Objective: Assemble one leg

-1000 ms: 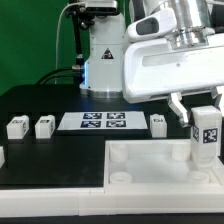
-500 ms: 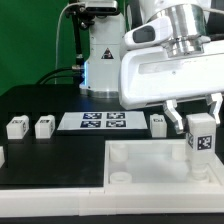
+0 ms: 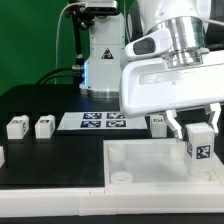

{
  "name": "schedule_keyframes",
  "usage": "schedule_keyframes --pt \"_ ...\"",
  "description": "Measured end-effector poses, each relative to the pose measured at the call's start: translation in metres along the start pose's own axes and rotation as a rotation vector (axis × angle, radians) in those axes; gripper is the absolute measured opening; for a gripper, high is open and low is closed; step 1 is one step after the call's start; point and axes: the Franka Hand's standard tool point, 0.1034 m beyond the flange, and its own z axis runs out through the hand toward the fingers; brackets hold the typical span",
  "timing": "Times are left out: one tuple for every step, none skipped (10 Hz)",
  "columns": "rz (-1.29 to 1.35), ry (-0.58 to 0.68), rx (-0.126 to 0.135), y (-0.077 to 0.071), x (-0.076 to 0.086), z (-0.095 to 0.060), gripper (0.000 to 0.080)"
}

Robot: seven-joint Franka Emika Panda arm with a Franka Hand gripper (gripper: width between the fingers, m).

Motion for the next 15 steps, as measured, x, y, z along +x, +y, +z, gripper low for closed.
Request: schedule_keyframes --pt "0.0 0.018 -0.002 -0.0008 0.0007 0.0007 0.0291" --pt "0.004 0.017 -0.003 -0.0008 0.0008 0.0008 0.0291" --pt "0.008 0.016 -0.004 -0.0006 0.0013 0.0009 0.0291" --pt "0.005 0.013 -0.003 -0.0005 0.0016 0.0009 0.0291" --pt "0.005 0.011 -0.003 -0.0003 0.0014 0.001 0.0291" --pt "0.005 0.005 -0.003 -0.0005 -0.0002 0.0017 0.0291" --pt "0.005 0.005 -0.003 -0.0005 -0.0003 0.0018 0.0473" --pt "0.004 0.004 -0.003 -0.0005 -0.0005 0.0019 0.0588" --pt "0.004 0.004 -0.003 -0.0005 -0.0006 0.002 0.0588" --pt "0.004 0.004 -0.003 -0.0005 -0.0007 0.0021 0.0637" --pt "0.003 0.004 -0.003 -0.0005 -0.0008 0.0021 0.0646" --pt "0.003 0.004 -0.003 -0.0005 -0.0009 0.0021 0.0646" --pt "0.003 0.004 -0.003 -0.0005 -0.0009 0.0021 0.0646" --pt "0.003 0.004 -0.003 -0.0005 -0.0009 0.0021 0.0649" --pt "0.002 -0.004 -0.001 -0.0007 -0.0005 0.0013 0.0649"
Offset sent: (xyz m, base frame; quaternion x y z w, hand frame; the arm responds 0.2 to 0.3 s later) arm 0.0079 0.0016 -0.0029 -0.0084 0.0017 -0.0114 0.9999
